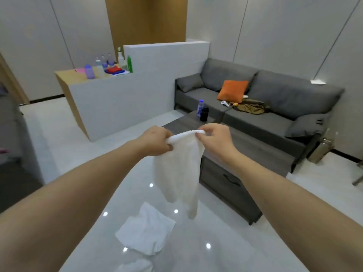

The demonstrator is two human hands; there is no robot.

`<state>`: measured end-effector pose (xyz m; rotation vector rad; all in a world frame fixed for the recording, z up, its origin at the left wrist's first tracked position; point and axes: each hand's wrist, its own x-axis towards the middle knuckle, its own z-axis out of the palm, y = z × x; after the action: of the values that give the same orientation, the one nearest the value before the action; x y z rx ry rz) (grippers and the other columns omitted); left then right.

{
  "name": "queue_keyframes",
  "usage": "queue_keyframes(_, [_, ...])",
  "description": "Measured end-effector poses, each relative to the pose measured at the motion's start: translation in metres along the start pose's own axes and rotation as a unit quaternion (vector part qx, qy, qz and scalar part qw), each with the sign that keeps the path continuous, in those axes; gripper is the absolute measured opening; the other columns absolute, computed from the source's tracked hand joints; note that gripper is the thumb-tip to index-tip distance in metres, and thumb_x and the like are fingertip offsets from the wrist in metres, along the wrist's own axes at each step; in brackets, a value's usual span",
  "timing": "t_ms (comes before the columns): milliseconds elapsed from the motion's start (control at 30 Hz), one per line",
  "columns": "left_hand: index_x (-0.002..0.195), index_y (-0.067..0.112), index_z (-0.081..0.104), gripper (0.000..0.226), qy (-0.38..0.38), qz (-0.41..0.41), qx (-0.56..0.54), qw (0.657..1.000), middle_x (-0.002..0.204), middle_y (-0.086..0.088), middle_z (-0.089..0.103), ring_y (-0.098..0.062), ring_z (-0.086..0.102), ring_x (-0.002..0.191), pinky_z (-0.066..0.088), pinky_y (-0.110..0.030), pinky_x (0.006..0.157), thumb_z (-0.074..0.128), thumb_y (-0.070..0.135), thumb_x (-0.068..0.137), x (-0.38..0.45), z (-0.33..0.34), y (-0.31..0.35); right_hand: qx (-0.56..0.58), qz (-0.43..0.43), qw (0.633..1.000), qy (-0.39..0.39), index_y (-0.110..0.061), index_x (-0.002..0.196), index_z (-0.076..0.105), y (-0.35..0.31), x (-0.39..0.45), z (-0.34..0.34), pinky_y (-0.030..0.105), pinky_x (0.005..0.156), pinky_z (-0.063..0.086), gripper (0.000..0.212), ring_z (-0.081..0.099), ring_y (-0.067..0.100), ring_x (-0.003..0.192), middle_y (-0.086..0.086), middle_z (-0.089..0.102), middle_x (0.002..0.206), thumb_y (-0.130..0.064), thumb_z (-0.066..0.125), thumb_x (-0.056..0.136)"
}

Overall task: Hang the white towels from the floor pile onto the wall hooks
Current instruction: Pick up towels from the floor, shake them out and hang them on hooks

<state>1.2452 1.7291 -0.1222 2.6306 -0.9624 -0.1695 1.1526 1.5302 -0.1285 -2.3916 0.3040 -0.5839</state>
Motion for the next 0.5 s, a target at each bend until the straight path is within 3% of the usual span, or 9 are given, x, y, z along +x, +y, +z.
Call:
queue_keyframes(33, [0.078,0.033,0.06,0.008,0.003,0.014,0.012,1.0,0.081,0.007,0.058,-0.017,0.055,0.082,0.038,-0.027,0.059,0.067,0.034,0.079,0.013,-0.003,0.015,0.035,0.024,0.999,0.016,-0.022,0.076,0.073,0.007,0.004,-0.016,0.034,0.072,0.05,0.016,0.061,0.015,0.081,-0.003,0.068,0.079,-0.032,0.063,0.084])
queue_keyframes(100, [0.087,0.028,0.065,0.018,0.004,0.037,0.018,0.999,0.084,0.004,0.061,-0.012,0.054,0.075,0.039,-0.026,0.057,0.07,0.042,0.076,0.044,-0.006,0.047,0.082,0.053,0.994,0.054,-0.022,0.069,0.069,0.027,0.012,-0.051,0.032,0.066,0.046,0.018,0.06,0.015,0.073,-0.003,0.065,0.071,-0.03,0.063,0.083])
queue_keyframes(200, [0.075,0.03,0.063,0.024,-0.011,0.063,0.0,0.998,0.076,0.009,0.061,-0.003,0.051,0.069,0.035,-0.023,0.053,0.074,0.051,0.069,0.088,-0.007,0.087,0.102,0.095,0.982,0.124,-0.019,0.072,0.07,0.062,0.019,-0.1,0.034,0.063,0.045,0.02,0.058,0.014,0.07,-0.004,0.063,0.067,-0.032,0.062,0.085])
queue_keyframes(300, [0.068,0.034,0.057,0.021,-0.004,0.116,-0.038,0.993,0.075,0.014,0.059,-0.004,0.053,0.074,0.034,-0.02,0.054,0.076,0.044,0.069,0.138,-0.002,0.132,0.095,0.134,0.97,0.182,-0.016,0.072,0.067,0.108,0.029,-0.146,0.035,0.063,0.045,0.022,0.056,0.018,0.071,0.0,0.061,0.069,-0.029,0.06,0.088])
queue_keyframes(400, [0.064,0.03,0.052,0.023,0.065,0.198,-0.068,0.976,0.073,0.009,0.058,-0.016,0.055,0.079,0.036,-0.028,0.058,0.071,0.036,0.074,0.191,0.006,0.184,0.127,0.179,0.965,0.142,-0.017,0.089,0.065,0.148,0.049,-0.175,0.04,0.073,0.053,0.007,0.063,0.024,0.086,0.004,0.066,0.09,-0.023,0.067,0.085])
queue_keyframes(500, [0.066,0.025,0.053,0.02,0.1,0.273,-0.102,0.951,0.068,0.008,0.058,-0.014,0.055,0.073,0.039,-0.031,0.058,0.071,0.031,0.072,0.245,0.012,0.243,0.254,0.209,0.944,0.02,-0.015,0.111,0.064,0.179,0.086,-0.189,0.03,0.065,0.054,0.032,0.069,0.019,0.09,0.007,0.069,0.108,-0.021,0.075,0.081])
